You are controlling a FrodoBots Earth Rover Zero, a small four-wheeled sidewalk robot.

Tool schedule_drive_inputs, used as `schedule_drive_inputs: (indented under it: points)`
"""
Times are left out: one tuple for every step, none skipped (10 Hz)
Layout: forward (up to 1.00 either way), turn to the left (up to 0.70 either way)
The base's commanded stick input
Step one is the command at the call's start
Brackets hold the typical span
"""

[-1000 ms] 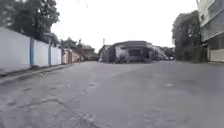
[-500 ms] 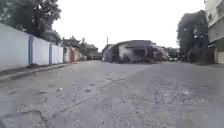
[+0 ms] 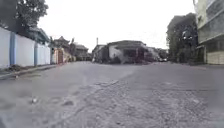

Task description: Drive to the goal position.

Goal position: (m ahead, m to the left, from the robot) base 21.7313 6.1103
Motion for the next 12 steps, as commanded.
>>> schedule_drive_inputs:
  points:
    - [1.00,0.00]
    - [1.00,0.00]
    - [1.00,0.00]
    - [1.00,0.00]
    - [1.00,0.00]
    - [1.00,0.00]
    - [1.00,0.00]
    - [1.00,0.00]
    - [1.00,0.00]
    - [1.00,-0.03]
    - [1.00,-0.16]
    - [1.00,-0.31]
